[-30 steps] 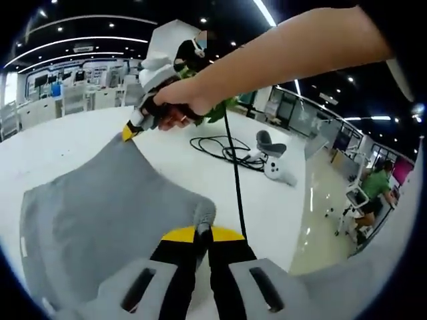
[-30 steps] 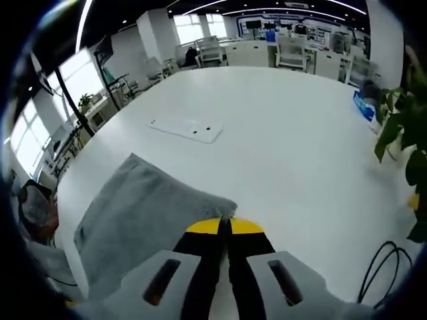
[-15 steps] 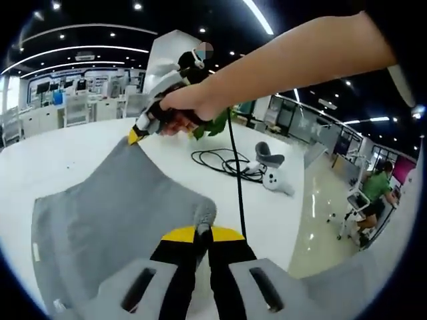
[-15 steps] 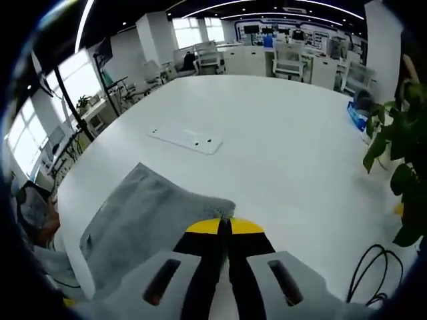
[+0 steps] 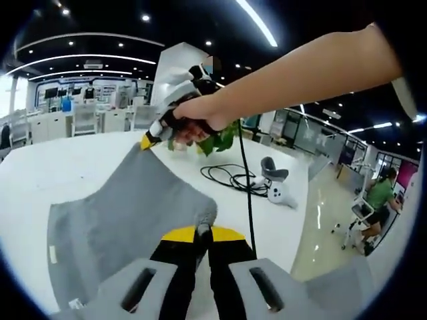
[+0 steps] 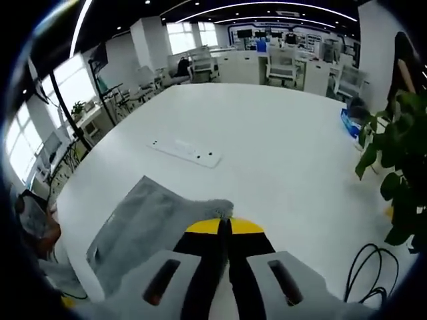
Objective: Fold the towel on the table until its edges align and the towel forms a compact rectangular stack.
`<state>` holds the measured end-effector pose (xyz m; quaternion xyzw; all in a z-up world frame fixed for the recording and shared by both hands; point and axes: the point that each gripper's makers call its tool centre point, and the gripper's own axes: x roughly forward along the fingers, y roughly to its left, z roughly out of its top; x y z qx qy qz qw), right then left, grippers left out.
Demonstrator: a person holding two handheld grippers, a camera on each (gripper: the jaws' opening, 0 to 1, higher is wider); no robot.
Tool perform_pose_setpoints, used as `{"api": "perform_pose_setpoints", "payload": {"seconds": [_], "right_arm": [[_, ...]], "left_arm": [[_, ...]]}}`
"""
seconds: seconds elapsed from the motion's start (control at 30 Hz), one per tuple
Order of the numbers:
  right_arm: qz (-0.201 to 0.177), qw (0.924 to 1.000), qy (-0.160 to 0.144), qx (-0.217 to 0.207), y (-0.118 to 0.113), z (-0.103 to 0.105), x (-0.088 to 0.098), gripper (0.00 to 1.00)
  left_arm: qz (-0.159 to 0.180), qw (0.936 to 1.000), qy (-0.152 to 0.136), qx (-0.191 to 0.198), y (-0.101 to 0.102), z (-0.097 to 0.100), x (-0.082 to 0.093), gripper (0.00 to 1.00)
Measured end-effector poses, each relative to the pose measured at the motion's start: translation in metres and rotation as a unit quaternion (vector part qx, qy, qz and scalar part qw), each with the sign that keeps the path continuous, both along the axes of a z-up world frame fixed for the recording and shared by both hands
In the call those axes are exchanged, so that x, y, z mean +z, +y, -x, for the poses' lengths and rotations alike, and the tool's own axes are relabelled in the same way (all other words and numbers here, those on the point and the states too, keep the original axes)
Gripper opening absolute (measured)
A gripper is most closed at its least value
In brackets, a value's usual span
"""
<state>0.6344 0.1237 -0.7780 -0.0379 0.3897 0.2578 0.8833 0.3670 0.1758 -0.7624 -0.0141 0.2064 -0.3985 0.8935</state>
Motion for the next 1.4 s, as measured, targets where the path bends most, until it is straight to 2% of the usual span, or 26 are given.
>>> {"api": "perform_pose_setpoints", "payload": {"seconds": [0.4,0.73,1.07,1.4], "right_arm": [[-0.014,0.9997,-0.002,-0.021,0.021,0.001,0.014,0.0],[-0.026,0.9992,-0.007,-0.031,0.05,0.005,0.022,0.0],[-0.034,0.9991,-0.009,-0.022,0.081,-0.005,0.022,0.0],[-0.038,0.9991,-0.017,0.003,0.12,-0.004,0.02,0.0]], "left_arm": [[0.0,0.9999,0.007,0.015,0.036,0.009,-0.001,0.05],[0.007,0.9992,0.002,0.039,0.068,0.011,0.003,0.05],[0.042,0.9947,0.014,0.094,0.102,0.01,0.0,0.05],[0.066,0.9901,0.018,0.123,0.122,0.013,0.0,0.05]]}}
